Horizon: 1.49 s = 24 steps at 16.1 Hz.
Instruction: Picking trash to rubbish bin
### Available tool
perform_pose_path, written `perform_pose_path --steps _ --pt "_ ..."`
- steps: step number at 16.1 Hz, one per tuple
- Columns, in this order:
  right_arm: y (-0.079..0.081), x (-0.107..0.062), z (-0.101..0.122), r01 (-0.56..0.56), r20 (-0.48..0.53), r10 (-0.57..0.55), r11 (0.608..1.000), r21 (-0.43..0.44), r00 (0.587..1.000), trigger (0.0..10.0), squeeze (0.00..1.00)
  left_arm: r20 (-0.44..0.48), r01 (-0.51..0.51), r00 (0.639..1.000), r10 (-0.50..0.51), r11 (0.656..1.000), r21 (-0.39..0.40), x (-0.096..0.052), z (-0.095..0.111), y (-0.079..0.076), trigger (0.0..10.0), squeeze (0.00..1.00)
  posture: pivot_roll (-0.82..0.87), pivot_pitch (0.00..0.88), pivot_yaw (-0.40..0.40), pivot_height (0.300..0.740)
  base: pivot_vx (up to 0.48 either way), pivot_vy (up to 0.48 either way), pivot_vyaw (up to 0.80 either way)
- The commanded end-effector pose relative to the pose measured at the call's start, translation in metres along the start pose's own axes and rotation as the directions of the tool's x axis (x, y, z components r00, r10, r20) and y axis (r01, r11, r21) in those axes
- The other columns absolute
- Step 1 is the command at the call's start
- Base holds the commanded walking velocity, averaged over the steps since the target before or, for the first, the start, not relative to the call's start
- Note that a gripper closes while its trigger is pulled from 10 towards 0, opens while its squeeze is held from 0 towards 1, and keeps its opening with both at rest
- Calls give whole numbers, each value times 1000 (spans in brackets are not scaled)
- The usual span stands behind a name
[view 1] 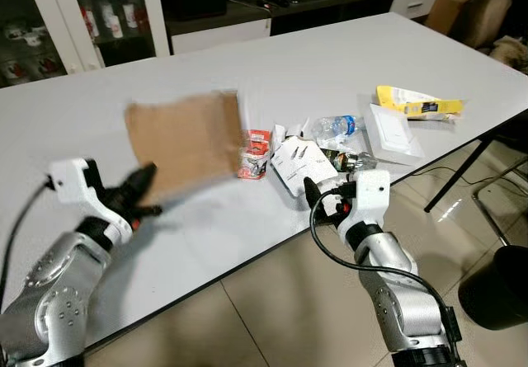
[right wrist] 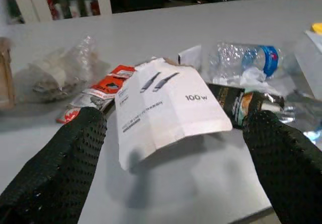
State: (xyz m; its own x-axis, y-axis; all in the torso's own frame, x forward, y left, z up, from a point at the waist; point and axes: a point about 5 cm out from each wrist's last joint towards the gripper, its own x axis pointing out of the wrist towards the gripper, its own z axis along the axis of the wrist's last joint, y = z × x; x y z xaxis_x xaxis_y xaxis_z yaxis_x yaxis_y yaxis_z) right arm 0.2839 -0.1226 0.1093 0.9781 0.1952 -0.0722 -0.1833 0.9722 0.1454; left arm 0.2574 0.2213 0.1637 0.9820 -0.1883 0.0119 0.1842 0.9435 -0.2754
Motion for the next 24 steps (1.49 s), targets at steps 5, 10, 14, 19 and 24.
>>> perform_pose_path --steps 5,10,14,19,24 --pt "1 17 -26 6 -156 23 983 183 988 10000 1000 58 -102 993 98 993 67 5 -2 -13 0 0 96 0 -56 740 0 0 0" --pt "0 39 -29 97 -185 -34 934 344 982 10000 1000 143 -148 981 132 983 108 5 10 -9 0 0 115 0 -67 740 0 0 0" --pt "6 55 -27 67 -154 15 859 507 988 10000 0 193 -166 971 140 978 124 2 16 -10 0 0 126 0 -74 740 0 0 0" --pt "7 71 -22 53 -115 19 803 594 993 10000 0 208 -189 965 160 973 129 0 16 -7 0 0 138 0 -74 740 0 0 0" --pt "8 82 -14 38 -98 31 771 636 995 0 0 208 -174 968 140 972 157 2 17 -9 0 0 144 0 -77 740 0 0 0"
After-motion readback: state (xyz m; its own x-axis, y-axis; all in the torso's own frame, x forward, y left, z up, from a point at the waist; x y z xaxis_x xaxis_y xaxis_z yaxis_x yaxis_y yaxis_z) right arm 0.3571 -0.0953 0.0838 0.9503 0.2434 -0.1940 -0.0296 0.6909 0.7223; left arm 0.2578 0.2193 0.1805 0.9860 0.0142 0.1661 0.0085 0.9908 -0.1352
